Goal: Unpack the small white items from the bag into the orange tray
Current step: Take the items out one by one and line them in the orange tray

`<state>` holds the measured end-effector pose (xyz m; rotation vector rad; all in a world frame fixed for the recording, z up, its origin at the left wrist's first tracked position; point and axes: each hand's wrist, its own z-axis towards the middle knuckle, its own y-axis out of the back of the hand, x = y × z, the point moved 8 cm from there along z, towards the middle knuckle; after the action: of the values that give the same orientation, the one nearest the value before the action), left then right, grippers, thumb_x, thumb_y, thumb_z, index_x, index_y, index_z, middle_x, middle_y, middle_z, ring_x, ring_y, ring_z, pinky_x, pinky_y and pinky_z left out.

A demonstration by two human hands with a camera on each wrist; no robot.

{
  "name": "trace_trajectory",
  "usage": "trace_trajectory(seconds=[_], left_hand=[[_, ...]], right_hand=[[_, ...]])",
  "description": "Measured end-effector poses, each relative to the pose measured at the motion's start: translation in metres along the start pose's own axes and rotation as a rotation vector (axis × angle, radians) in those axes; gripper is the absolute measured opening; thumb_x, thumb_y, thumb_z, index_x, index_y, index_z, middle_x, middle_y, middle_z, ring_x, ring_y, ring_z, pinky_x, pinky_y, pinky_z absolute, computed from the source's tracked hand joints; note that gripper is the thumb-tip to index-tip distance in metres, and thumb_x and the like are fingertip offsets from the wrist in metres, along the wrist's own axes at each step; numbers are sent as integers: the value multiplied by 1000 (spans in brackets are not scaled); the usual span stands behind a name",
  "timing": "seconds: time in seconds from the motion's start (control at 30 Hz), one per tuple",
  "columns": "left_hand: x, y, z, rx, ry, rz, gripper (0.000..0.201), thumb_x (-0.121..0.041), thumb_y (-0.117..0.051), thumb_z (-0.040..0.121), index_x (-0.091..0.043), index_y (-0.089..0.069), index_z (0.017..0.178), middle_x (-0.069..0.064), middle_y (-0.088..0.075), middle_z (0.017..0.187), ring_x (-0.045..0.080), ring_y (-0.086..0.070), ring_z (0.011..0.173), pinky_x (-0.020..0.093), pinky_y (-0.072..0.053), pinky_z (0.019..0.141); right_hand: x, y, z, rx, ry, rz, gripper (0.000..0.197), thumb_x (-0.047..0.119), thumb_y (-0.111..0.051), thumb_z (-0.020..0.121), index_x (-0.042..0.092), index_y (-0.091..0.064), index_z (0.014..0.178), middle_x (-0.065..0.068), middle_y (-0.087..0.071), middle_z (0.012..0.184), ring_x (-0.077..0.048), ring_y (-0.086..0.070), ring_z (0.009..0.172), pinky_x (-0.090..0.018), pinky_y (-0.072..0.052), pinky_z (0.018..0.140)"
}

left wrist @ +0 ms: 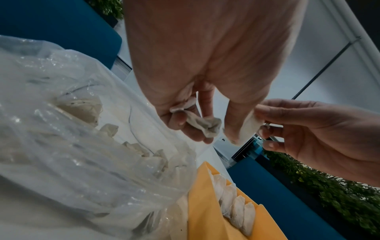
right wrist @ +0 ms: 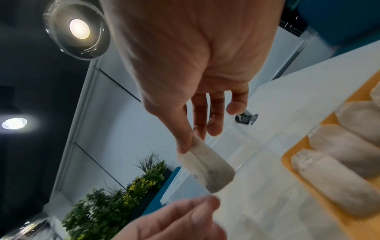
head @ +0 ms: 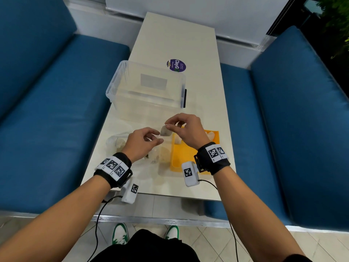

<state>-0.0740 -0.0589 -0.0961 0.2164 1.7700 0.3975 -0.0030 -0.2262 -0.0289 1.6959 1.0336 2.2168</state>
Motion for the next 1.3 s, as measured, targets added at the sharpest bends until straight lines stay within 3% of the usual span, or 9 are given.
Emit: trace_trajectory(seconds=[0.13,0.27,0.37,0.5,0.63,0.7,0.83,1.13,1.3], left_hand=[[10,3,1,-36,29,15,10,-26,-75,92,-25,-76,102,0,-73,93,13,-64,79,24,-52,73],[13,5,1,-32,39,28,10,-19,-71,94,-25,-76,99,-3,-74,95,10,-65,83,18,-49,72],[16,7,2,-32,50,20,12,-17,-70,94,-27,-76,98,-4,-74,95,10,-66,86,21,-50,73],[22,11,2,-31,70,18,13,-18,-69,94,-28,-76,98,-5,-75,95,12,-68,92,25,-54,82],[25,16,2,-46,77,14,14,-16,-68,94,-26,-76,98,-6,-75,93,7,-66,87,17,-48,75],[26,19,2,-47,87,12,14,-15,-68,94,-26,-76,99,-5,-75,93,8,-67,87,13,-47,72],[29,24,3,-50,97,10,15,-16,-67,94,-28,-75,99,-2,-76,94,14,-69,93,17,-49,76],[26,22,3,-42,107,6,14,-15,-68,94,-26,-75,100,-3,-75,97,12,-68,91,5,-46,66],[24,17,1,18,109,-38,21,-10,-63,96,-25,-72,107,-3,-71,102,10,-63,87,11,-49,69]], right_hand=[[-24,20,0,-13,-72,-109,8,23,-74,91,21,-79,96,9,-74,88,-11,-61,76,-14,-46,70],[-57,24,-3,78,-132,-282,9,20,-70,92,21,-79,96,11,-71,86,-1,-56,73,-18,-41,72],[-83,18,-7,136,-226,-343,8,17,-72,90,22,-79,93,6,-73,89,-8,-62,81,-26,-52,76],[-105,7,-9,197,-293,-419,5,16,-75,89,19,-78,91,3,-73,90,-12,-64,83,-13,-43,66],[-126,-1,-2,201,-348,-461,5,18,-74,88,23,-75,87,-1,-73,92,-19,-68,87,-29,-55,77],[-128,-1,2,177,-340,-503,5,19,-72,88,24,-74,88,0,-72,92,-20,-67,87,-35,-56,80],[-125,0,12,139,-278,-563,7,18,-70,89,21,-75,92,-1,-71,93,-22,-65,88,-40,-56,83],[-126,2,16,68,-271,-518,15,9,-69,89,19,-73,101,-1,-71,90,-21,-61,90,-38,-54,83],[-127,8,14,19,-289,-456,11,11,-67,92,15,-73,101,-3,-70,93,-17,-60,86,-33,-55,80]])
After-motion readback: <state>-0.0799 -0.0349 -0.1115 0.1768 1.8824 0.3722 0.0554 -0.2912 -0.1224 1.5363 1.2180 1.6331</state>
